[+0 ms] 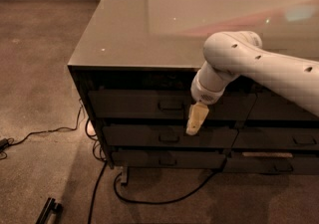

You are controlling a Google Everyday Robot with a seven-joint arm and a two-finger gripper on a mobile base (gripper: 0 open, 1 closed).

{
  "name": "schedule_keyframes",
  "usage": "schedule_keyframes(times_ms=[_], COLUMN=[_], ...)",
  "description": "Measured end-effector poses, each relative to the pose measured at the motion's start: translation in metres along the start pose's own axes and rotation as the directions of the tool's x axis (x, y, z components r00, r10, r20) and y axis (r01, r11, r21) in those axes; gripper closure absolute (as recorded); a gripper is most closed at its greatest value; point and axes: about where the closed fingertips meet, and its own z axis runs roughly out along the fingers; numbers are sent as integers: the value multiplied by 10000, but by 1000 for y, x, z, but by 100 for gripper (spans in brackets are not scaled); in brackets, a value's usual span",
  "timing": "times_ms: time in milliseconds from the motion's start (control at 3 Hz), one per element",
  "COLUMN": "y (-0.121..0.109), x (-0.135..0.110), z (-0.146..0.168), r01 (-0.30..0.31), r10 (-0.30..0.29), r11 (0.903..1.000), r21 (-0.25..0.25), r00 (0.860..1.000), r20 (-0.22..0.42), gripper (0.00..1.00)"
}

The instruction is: Open top drawer

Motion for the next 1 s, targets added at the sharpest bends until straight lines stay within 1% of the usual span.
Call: schedule_keyframes(times_ms=[333, 667, 1000], y=[-17, -28, -33], x=[12, 19, 19], z=[4, 15, 29], r01=[-316, -493, -538], r10=[320, 502, 542], r11=[9992, 9985, 9985], r21=[229, 234, 89], r00=[9993, 9980, 9975], r20=[-208, -396, -453], gripper=[0, 0, 0])
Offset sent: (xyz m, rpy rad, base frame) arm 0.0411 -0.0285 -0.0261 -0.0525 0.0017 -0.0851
